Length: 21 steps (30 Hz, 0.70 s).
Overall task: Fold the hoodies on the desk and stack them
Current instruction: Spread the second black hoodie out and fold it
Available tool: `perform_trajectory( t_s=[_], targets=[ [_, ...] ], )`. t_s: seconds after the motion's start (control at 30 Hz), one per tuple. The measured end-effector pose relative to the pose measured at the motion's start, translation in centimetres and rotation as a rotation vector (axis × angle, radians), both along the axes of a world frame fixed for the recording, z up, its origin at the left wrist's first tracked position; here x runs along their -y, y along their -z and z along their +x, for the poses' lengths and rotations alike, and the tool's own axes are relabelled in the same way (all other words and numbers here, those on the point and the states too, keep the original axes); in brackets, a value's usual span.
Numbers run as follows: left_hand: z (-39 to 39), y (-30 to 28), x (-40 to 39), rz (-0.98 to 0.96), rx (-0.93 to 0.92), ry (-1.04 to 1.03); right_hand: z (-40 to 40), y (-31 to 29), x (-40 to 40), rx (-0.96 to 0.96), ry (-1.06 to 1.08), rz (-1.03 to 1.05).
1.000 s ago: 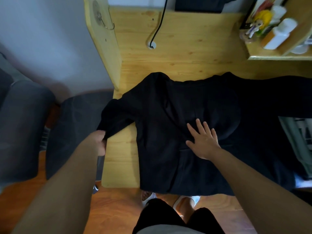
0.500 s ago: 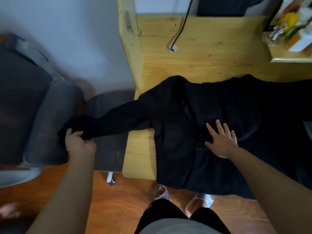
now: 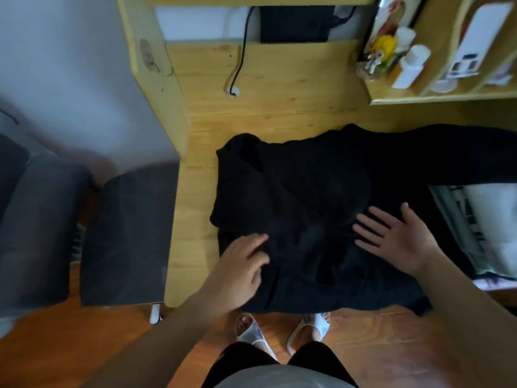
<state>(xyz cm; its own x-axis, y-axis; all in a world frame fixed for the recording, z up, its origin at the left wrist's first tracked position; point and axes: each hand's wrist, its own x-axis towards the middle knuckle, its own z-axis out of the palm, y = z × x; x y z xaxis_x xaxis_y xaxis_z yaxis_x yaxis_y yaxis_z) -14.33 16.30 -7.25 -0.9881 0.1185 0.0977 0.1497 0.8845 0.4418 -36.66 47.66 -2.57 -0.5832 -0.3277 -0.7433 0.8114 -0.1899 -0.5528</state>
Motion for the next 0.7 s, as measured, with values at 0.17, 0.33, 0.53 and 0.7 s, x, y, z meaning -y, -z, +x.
perform_trajectory(
  t_s=[0.17, 0.33, 0.53, 0.7],
  targets=[
    [-2.9, 2.3, 4.7, -0.107, 0.215, -0.57, 3.8, 2.4, 0.9, -0.17, -0.418, 0.645],
    [-5.8, 2.8, 7.3, 0.311, 0.271, -0.872, 5.8, 4.1, 2.8, -0.402, -0.722, 0.994],
    [-8.0, 2.3, 6.2, 0.368, 0.331, -0.998, 3.0, -8.9, 4.8, -0.182, 0.067, -0.059],
    [-9.0, 1.8, 5.1, 0.168, 0.233, -0.914, -0.7, -15.0, 7.1, -0.329, 0.198, -0.289]
  ],
)
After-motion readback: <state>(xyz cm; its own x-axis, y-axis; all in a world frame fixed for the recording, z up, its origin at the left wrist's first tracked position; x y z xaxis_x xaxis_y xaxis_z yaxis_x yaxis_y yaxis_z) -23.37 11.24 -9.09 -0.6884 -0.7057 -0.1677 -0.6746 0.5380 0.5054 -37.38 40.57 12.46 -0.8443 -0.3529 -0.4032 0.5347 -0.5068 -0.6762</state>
